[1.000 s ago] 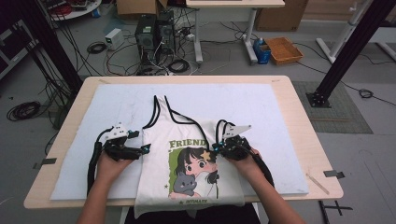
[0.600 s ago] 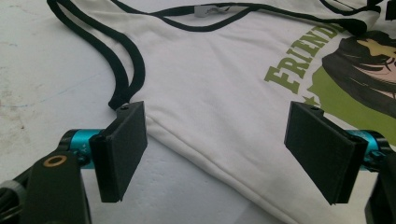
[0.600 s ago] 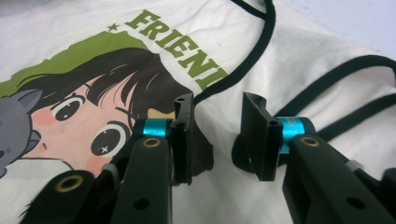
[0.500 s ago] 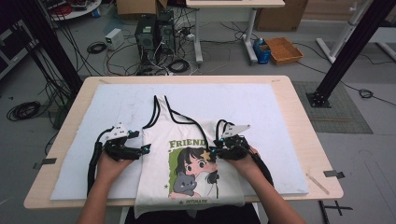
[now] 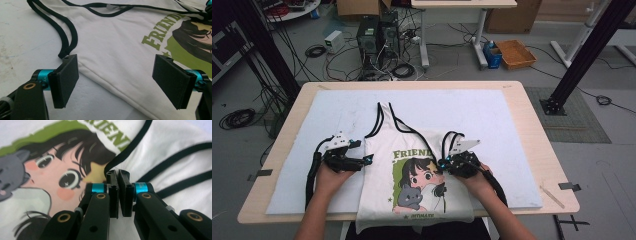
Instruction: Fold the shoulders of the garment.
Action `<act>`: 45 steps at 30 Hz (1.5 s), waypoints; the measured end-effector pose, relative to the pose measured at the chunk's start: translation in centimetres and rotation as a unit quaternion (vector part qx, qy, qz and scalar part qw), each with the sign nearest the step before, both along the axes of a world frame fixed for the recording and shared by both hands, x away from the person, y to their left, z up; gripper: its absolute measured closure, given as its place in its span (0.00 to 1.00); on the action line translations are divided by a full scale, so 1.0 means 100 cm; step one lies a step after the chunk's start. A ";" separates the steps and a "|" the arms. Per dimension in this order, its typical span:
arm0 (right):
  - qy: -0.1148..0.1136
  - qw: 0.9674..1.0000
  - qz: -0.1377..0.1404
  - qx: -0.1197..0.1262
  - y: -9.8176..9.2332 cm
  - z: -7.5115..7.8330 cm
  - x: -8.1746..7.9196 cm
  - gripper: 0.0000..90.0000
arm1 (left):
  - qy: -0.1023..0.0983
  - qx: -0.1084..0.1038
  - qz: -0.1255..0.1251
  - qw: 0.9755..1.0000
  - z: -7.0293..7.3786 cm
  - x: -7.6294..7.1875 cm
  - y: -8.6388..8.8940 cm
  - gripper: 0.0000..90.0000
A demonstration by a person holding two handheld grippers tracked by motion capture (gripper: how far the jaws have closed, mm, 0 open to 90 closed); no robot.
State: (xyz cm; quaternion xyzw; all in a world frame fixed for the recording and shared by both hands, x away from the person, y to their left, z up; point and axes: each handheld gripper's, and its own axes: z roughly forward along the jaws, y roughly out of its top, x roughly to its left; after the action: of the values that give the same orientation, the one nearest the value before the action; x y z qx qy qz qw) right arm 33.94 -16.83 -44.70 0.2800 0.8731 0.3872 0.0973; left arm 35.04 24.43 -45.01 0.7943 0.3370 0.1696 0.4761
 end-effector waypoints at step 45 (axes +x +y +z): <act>0.020 0.988 -0.069 0.134 -0.068 -0.004 0.007 0.24 | 0.031 -0.034 0.066 0.997 0.031 0.069 -0.008 0.24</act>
State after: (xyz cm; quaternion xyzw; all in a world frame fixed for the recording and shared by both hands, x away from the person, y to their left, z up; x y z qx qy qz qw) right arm 34.60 -23.63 -45.06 0.3578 0.7937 0.4871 0.0685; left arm 41.97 23.65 -41.95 0.7587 0.4083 0.1645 0.4801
